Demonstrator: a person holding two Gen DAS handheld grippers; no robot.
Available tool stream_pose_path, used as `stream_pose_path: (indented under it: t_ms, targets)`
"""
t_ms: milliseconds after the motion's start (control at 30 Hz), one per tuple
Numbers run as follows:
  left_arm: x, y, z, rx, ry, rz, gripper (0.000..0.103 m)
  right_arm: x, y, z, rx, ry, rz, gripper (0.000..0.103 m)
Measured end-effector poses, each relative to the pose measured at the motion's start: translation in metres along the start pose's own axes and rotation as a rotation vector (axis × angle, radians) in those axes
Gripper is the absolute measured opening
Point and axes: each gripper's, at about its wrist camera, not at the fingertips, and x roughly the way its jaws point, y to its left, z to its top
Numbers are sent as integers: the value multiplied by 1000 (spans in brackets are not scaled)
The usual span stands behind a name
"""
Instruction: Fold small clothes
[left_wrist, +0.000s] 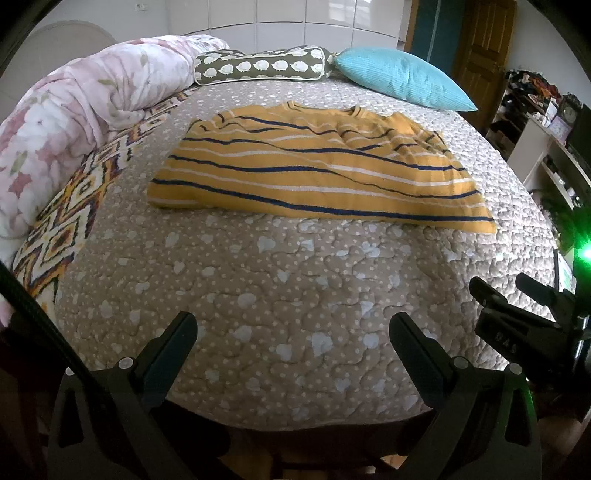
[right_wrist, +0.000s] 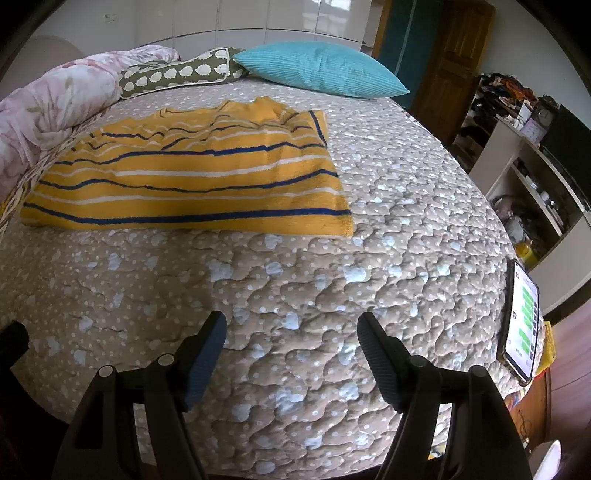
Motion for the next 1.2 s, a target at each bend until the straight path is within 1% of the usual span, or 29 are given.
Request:
stream_pose_path:
  t_ms: [200,500,1200]
  targets:
    - [0,3,1,-8,4,-4,103,2,2,0,-10,4,-5,78]
    - [1,4,1,-5,7,-2,103,3,7,-1,-49,9,-39,79]
    - [3,5,1,-9,16,2,103,8,9,-3,-60,28,-64,81]
